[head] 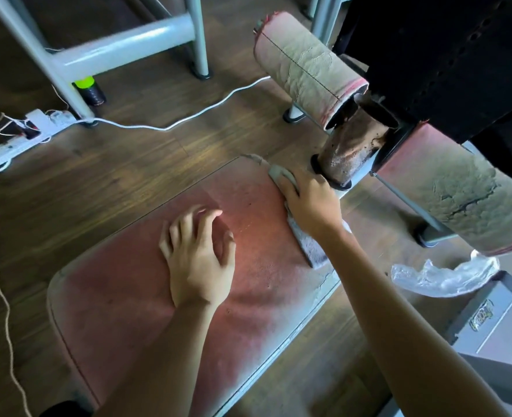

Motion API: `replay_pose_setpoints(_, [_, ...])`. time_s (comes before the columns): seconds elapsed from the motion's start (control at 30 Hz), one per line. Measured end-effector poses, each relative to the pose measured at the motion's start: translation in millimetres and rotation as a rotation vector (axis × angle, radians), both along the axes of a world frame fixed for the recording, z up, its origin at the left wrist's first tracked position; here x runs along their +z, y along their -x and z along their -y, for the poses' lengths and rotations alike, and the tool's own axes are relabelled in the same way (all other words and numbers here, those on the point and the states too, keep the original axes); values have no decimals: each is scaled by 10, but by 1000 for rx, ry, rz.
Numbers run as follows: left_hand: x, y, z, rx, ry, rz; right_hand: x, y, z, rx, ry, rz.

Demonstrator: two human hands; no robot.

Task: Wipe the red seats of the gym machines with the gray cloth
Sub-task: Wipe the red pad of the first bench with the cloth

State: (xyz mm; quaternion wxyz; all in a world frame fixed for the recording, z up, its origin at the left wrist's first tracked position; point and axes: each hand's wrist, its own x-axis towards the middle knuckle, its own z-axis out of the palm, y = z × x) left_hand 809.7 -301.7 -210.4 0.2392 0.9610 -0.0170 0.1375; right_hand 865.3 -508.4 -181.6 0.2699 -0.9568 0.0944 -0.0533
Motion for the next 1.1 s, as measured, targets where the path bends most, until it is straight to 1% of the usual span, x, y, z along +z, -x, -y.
replay_pose_setpoints(0.1, [7,-7,3,-2,10,-5,-13,243,34,-9,36,56])
replay_pose_setpoints(0.23, [19,-12,11,0,2,-12,4,74,27,3,41,16])
replay_pose_setpoints(0.3, [17,-21,16,-1,-3,-12,42,-195,-52,63,11,-41])
replay_pose_setpoints(0.37, [8,-24,17,-3,-16,-17,72,-549,-146,136,-17,-152])
replay_pose_setpoints(0.43, [0,-23,12,-6,-24,-18,105,-829,-207,173,-101,-256])
replay_pose_setpoints(0.47, [-4,-21,7,-6,-24,-18,105,-905,-219,179,-146,-270])
replay_pose_setpoints(0.53, [-3,-17,3,-5,-23,-14,97,-891,-208,184,-150,-259])
replay_pose_setpoints(0.67, [12,-14,9,-1,-27,-12,-1,-527,-138,96,23,-157])
replay_pose_setpoints(0.73, [11,-13,6,-4,-35,-17,-27,-484,-122,76,68,-146])
replay_pose_setpoints(0.77, [6,-13,2,-5,-41,-17,-14,-545,-122,86,51,-164])
replay_pose_setpoints(0.87, [-10,-29,0,-8,-63,-19,49,-841,-173,157,-130,-228])
replay_pose_setpoints(0.93, [-14,-33,14,-7,-68,-25,44,-963,-222,186,-190,-215])
replay_pose_setpoints(1.0, [-13,-32,15,-4,-70,-21,7,-906,-242,184,-150,-172])
replay_pose_setpoints(1.1, [-7,-18,5,-7,-65,-9,-88,-618,-168,120,-37,-59])
